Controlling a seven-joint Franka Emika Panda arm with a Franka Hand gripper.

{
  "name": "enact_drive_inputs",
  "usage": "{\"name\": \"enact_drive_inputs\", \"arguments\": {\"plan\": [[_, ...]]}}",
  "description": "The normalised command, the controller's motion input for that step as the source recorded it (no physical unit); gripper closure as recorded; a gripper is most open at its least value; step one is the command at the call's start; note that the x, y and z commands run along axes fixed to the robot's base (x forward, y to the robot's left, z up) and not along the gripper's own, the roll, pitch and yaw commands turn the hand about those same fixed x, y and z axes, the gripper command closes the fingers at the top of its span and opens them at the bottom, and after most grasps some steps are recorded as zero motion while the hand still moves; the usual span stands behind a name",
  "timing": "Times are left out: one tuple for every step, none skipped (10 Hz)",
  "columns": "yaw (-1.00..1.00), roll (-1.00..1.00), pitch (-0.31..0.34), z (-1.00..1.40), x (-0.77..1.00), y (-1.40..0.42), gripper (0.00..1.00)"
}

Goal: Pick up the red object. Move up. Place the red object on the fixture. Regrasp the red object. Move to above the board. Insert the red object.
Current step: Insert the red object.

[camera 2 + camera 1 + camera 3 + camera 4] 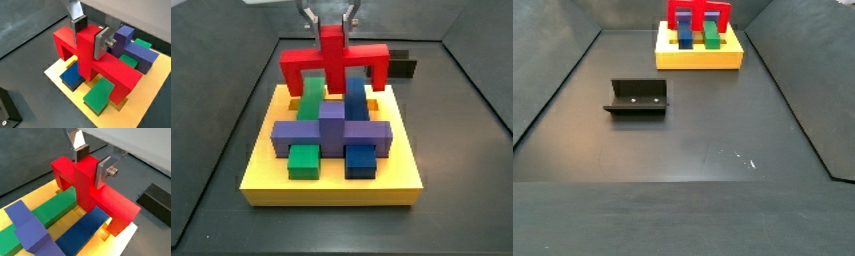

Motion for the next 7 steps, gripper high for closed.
{"name": "enact_drive_inputs", "arguments": {"plan": [[0.0, -0.03, 0.0, -0.17, 0.0, 0.0, 1.0], [0.0, -0.01, -0.001, -0.19, 0.0, 0.0, 1.0], [0.0, -0.02, -0.021, -0.21, -0.12, 0.02, 1.0], [0.0, -0.02, -0.027, -0.22, -0.1, 0.0, 1.0], [0.0, 0.0, 0.0, 0.0, 0.05, -0.01, 1.0], [0.0, 0.0, 0.0, -0.05, 0.01, 0.0, 1.0], [0.0, 0.0, 0.041, 0.01, 0.08, 0.0, 1.0]]}}
